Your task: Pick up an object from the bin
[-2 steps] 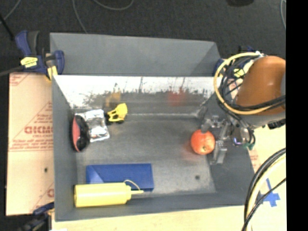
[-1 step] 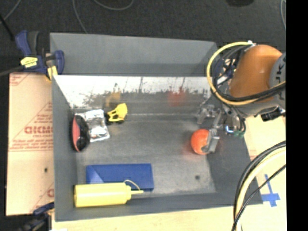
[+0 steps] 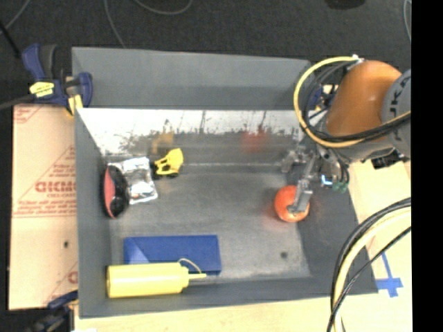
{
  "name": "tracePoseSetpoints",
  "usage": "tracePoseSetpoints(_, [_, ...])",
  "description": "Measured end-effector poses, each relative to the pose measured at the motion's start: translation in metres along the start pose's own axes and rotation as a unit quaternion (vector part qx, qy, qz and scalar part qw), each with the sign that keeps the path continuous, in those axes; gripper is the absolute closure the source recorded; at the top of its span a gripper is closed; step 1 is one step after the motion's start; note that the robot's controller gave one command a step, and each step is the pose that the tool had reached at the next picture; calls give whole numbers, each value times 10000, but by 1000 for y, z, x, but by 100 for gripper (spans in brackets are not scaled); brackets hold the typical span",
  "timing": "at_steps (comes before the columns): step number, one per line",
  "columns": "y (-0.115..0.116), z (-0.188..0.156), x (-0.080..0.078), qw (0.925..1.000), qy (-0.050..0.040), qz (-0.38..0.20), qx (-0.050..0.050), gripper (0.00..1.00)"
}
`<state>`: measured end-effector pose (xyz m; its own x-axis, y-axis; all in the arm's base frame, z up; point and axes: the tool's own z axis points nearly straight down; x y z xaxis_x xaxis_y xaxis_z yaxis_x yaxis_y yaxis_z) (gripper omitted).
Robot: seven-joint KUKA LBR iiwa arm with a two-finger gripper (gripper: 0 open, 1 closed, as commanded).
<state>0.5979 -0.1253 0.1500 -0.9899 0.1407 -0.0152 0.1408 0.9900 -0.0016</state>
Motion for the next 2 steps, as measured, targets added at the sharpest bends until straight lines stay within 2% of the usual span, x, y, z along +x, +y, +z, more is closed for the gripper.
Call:
tracePoseSetpoints(1, [-4,12,0,9997,-13,-227,5,0])
tracePoseSetpoints(2, [-9,28,1,9870,44,-1607,-1,0])
